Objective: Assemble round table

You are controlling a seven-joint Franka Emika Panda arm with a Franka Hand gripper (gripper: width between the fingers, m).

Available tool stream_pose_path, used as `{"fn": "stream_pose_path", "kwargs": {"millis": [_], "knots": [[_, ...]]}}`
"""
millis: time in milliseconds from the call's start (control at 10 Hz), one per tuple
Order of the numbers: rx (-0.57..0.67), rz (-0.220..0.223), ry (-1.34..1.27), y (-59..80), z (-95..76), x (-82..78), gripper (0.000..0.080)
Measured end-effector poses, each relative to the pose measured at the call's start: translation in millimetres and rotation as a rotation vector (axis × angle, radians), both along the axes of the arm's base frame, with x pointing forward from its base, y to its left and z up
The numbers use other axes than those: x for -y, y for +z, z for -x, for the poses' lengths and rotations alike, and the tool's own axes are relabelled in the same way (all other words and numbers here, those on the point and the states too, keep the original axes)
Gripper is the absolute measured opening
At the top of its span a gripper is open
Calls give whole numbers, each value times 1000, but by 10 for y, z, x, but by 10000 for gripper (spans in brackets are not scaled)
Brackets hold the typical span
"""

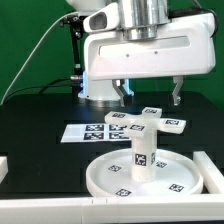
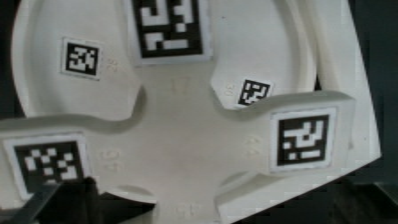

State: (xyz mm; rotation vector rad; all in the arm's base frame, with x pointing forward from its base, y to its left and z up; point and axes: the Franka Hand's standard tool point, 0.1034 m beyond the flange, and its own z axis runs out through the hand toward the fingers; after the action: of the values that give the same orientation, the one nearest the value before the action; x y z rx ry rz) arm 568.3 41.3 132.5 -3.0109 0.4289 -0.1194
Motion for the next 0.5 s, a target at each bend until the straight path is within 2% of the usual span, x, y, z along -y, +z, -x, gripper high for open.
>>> {"fn": "stream_pose_path", "kwargs": {"millis": [100, 400, 500], "knots": [[-12, 9, 142, -49, -3, 56, 649], [1, 30, 333, -57, -9, 86, 649], [4, 57, 445, -59, -8, 89, 649]]}}
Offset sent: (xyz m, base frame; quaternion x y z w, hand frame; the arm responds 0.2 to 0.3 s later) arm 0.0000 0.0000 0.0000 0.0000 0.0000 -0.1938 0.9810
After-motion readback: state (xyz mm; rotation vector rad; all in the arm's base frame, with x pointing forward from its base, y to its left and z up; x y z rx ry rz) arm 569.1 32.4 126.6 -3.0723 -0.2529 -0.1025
